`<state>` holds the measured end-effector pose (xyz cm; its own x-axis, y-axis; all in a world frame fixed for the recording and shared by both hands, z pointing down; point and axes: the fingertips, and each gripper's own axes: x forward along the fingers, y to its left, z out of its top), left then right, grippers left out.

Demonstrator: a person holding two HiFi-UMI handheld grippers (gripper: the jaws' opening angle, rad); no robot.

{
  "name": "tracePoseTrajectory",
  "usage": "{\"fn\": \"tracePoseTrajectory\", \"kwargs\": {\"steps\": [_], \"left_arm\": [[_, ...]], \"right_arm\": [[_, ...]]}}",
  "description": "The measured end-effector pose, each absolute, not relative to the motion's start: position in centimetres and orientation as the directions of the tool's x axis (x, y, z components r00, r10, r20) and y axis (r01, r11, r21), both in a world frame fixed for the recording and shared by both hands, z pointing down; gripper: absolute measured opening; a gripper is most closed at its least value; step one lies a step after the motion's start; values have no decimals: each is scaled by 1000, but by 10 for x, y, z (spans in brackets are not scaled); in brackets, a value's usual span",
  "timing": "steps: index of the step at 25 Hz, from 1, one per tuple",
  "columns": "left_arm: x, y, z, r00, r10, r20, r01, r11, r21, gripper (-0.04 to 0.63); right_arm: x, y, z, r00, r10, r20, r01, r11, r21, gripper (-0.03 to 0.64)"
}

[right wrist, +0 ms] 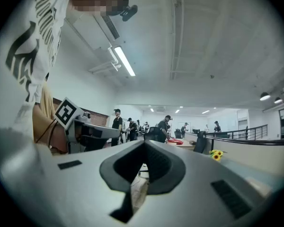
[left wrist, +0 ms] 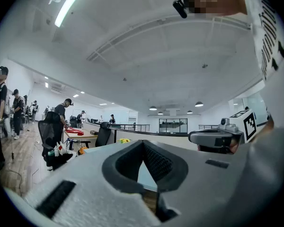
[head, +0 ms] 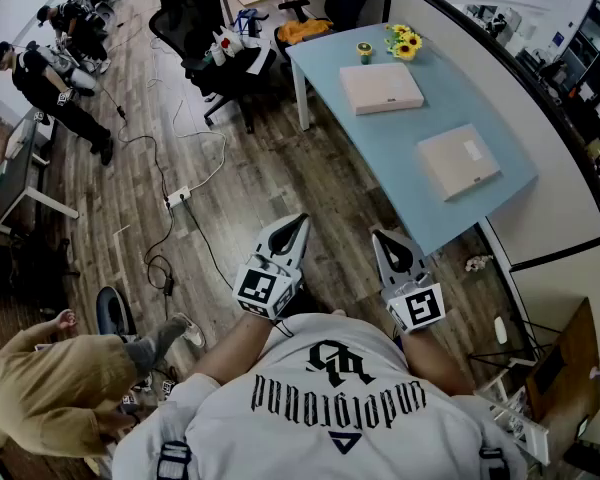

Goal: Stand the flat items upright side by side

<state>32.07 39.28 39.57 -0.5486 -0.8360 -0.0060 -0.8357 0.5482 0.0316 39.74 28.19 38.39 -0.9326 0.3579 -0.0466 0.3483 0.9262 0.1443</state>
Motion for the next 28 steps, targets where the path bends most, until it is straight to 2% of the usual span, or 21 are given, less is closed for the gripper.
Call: {"fn": "tracePoseTrajectory", "kwargs": {"steps": [15,23,25,27,28], "left_arm": [[298,389,394,-552,-834,-16,-834,551,33,3],[261,392,398,-561,-828,-9,-828,560,36,6],[246,392,400,-566,-824,-6,-824,566,40,54],[229,393,402,-567,-824,-8,-823,566,44,99],[220,394,402,-567,-824,-9,-823,566,47,130]], "right_arm": [[373,283,381,-917,394,-61,385,915,121,5],[336,280,382,-928,364,-74,355,928,116,6],[321,279,385,-934,351,-66,342,932,116,8],[303,279,391,-938,342,-53,336,936,103,111],[293,281,393,-940,339,-45,333,938,95,128]]}}
